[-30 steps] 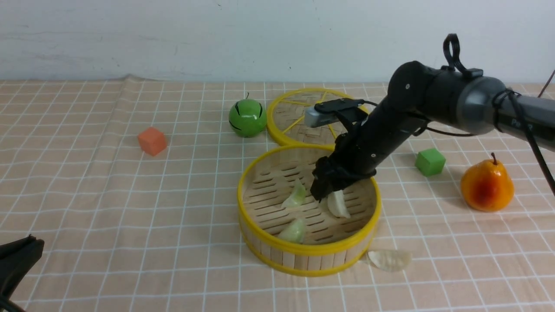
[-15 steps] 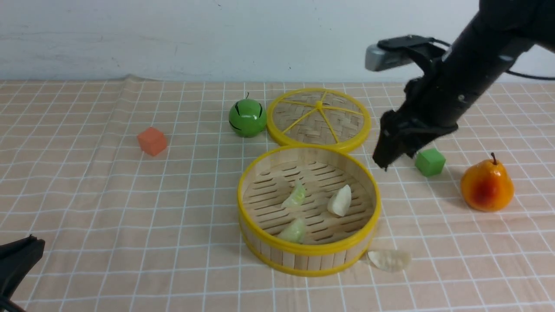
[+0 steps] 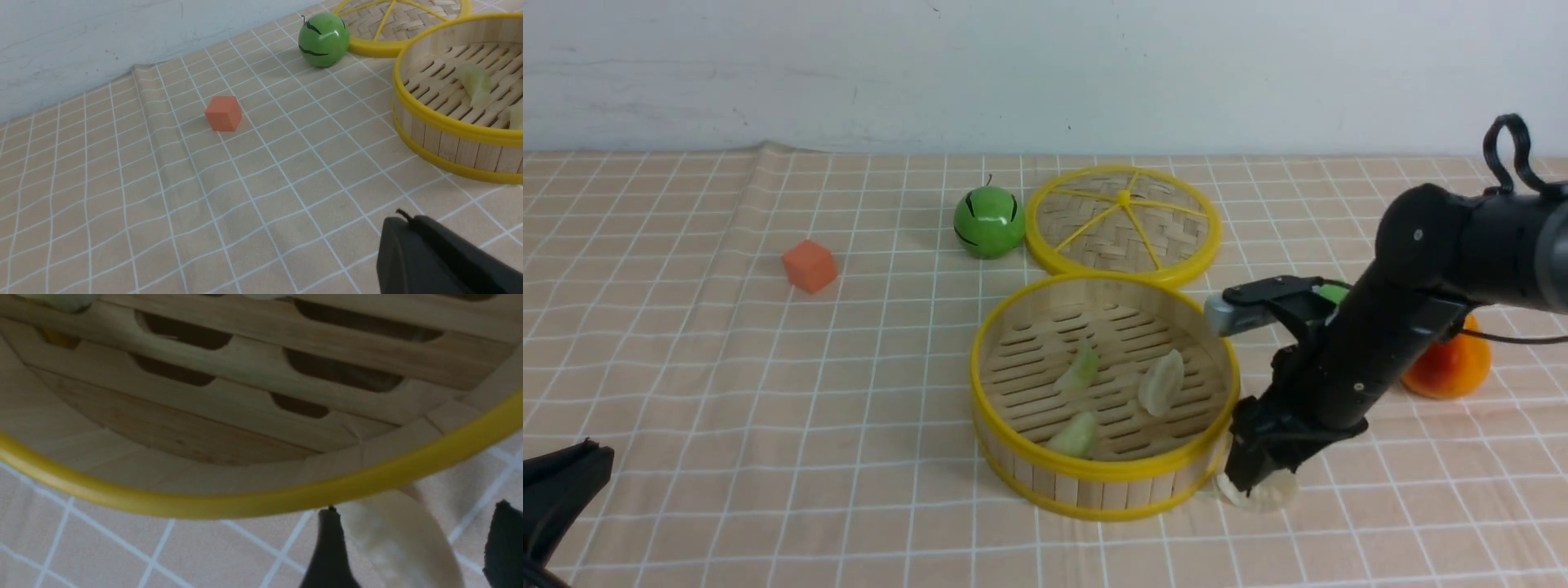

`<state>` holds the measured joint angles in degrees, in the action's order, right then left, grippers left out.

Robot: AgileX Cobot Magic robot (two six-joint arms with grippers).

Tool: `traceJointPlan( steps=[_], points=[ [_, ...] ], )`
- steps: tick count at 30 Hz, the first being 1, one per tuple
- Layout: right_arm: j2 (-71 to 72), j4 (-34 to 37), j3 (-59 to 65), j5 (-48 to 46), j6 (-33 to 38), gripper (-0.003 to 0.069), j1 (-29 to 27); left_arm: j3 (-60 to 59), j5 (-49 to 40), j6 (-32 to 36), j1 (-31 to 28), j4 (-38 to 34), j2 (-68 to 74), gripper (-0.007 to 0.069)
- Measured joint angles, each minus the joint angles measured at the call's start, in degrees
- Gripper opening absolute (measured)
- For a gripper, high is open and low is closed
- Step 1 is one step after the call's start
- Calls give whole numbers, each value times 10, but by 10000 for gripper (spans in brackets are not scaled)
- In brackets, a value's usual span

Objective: Put the dumplings into the steamer on the table with the brown tablecloth.
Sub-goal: 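Reach for and grasp a dumpling lying on the table beside the steamer, then place the dumpling in the bamboo steamer basket with the right gripper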

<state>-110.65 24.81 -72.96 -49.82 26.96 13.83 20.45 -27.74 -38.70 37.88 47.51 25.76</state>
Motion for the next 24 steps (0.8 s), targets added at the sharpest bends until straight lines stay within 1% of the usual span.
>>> traceJointPlan(
  steps=[2,4,5,6,7,8,9,13,16,18,20,21,22,23,24],
  points=[
    [-14,10,0,-2,7,435,0,0,0,0,0,0,0,-13],
    [-15,13,0,-3,10,376,-1,0,0,0,0,0,0,-13],
    [-16,13,0,-4,10,368,-1,0,0,0,0,0,0,-13],
    [-18,16,0,-9,11,288,-1,0,0,0,0,0,0,-13],
    [-18,16,0,-10,11,279,-1,0,0,0,0,0,0,-13],
    [-16,17,-1,-17,11,222,-1,0,0,0,0,0,0,-13],
    [-13,14,-3,-24,11,204,-1,0,0,0,0,0,0,-13],
    [4,2,-16,-91,3,204,-1,0,-1,0,0,0,0,-13],
    [36,-8,-42,-162,-16,204,-1,0,-1,0,0,0,0,-13],
    [56,-9,-58,-183,-22,204,-1,0,-1,0,0,0,0,-13],
    [67,4,-70,-188,-23,204,-1,0,-1,0,0,0,0,-13],
    [75,35,-87,-191,-18,204,1,0,-1,0,0,0,0,-13],
    [79,50,-92,-188,-12,204,1,0,-1,0,0,1,0,-13],
    [83,78,-100,-172,6,204,7,0,-1,0,0,3,0,-13],
    [83,83,-101,-168,14,204,9,0,-1,0,0,4,0,-13]
  ],
)
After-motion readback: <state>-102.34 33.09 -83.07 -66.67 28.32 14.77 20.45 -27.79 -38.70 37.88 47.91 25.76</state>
